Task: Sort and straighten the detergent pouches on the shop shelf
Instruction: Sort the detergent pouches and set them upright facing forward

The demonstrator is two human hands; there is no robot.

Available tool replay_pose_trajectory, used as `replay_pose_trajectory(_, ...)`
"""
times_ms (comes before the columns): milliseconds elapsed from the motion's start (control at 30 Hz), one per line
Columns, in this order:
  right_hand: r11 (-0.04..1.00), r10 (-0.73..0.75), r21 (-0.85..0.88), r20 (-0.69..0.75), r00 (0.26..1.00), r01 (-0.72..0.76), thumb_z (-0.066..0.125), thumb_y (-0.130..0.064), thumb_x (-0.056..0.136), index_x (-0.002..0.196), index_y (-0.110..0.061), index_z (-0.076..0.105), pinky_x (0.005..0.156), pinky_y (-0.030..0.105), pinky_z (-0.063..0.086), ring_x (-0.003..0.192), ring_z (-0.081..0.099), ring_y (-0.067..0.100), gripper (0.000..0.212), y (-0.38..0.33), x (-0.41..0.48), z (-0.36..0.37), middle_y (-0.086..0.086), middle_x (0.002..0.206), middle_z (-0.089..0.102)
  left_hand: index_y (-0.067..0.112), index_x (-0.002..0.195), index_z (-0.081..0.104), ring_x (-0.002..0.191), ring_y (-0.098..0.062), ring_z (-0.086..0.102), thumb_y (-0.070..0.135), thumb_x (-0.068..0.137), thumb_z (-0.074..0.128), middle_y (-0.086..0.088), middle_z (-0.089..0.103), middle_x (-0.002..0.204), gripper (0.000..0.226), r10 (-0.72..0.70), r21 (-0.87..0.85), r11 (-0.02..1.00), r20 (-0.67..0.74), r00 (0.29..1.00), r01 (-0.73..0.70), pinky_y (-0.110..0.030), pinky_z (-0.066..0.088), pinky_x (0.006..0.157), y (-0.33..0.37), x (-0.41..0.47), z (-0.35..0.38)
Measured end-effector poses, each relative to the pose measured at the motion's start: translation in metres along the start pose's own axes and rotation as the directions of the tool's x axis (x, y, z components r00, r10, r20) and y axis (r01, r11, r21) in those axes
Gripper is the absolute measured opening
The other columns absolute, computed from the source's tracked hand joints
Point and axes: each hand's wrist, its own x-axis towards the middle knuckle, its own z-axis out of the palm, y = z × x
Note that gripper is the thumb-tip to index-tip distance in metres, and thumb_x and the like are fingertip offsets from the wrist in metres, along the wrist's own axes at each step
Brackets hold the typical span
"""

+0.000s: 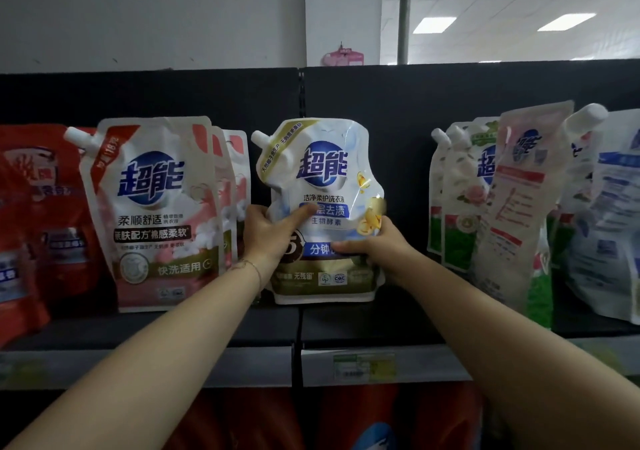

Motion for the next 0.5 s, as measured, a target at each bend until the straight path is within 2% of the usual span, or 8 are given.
replay_pose_trajectory(67,0.999,-0.011,-0.030,-0.002,1.000,0.011,0.088,-0.008,0.061,0.100,-0.022,0.044,0.068,0.028,0.054,0.086,0.066,0.013,0.060,-0.001,-0.001,-0.001,0.000,0.103,0.064,0.013,0.107,0.052,0.090,-0.016,0.065,0.059,0.055,0.077,-0.001,0.064,0.100,0.074,-0.051,-0.061,0.997,0.048,0.998,0.054,-0.031,0.053,0.077,0.001,0.001,-0.003)
replay_pose_trajectory(133,0.999,-0.008,-0.031,-0.047,0.999,0.006,0.090,-0.012,0.058,0.106,-0.020,0.038,0.072,0.032,0.056,0.092,0.064,0.016,0.071,0.001,0.000,0.001,0.001,0.107,0.059,0.013,0.102,0.058,0.090,-0.017,0.067,0.060,0.060,0.074,-0.002,0.068,0.098,0.065,-0.040,-0.100,0.994,0.037,0.999,0.044,-0.029,0.052,0.076,0.000,0.002,-0.002)
replay_pose_trajectory(167,1.000,-0.001,-0.030,-0.076,0.997,-0.002,0.091,-0.015,0.057,0.110,-0.019,0.036,0.077,0.036,0.057,0.095,0.063,0.017,0.077,0.002,0.001,0.002,0.001,0.109,0.058,0.013,0.102,0.060,0.088,-0.016,0.068,0.060,0.058,0.076,-0.002,0.069,0.097,0.066,-0.028,-0.109,0.994,-0.004,1.000,0.027,-0.028,0.053,0.073,-0.001,0.002,0.000)
replay_pose_trajectory(233,0.999,-0.006,-0.041,-0.138,0.990,0.000,0.093,-0.018,0.054,0.112,-0.018,0.033,0.086,0.043,0.055,0.100,0.062,0.018,0.084,0.005,0.003,0.004,0.001,0.111,0.056,0.011,0.108,0.058,0.087,-0.014,0.067,0.063,0.049,0.081,-0.001,0.069,0.100,0.082,-0.022,-0.109,0.994,-0.132,0.991,0.008,-0.029,0.054,0.073,-0.003,0.004,0.005)
replay_pose_trajectory(300,0.998,-0.029,-0.065,-0.187,0.982,0.017,0.094,-0.022,0.052,0.111,-0.019,0.032,0.087,0.042,0.055,0.100,0.061,0.017,0.086,0.007,0.004,0.005,0.000,0.110,0.055,0.011,0.111,0.054,0.088,-0.014,0.065,0.061,0.045,0.085,0.000,0.066,0.104,0.089,-0.025,-0.103,0.995,-0.243,0.970,-0.001,-0.033,0.056,0.076,-0.004,0.006,0.009)
replay_pose_trajectory(500,0.981,-0.062,-0.195,-0.262,0.963,0.010,0.094,-0.036,0.048,0.109,-0.020,0.030,0.083,0.036,0.055,0.103,0.058,0.016,0.090,0.010,0.012,0.012,0.000,0.112,0.053,0.017,0.102,0.042,0.096,-0.018,0.061,0.054,0.047,0.088,-0.002,0.058,0.108,0.081,-0.010,-0.090,0.996,-0.325,0.946,-0.020,-0.034,0.053,0.080,-0.006,0.017,0.014)
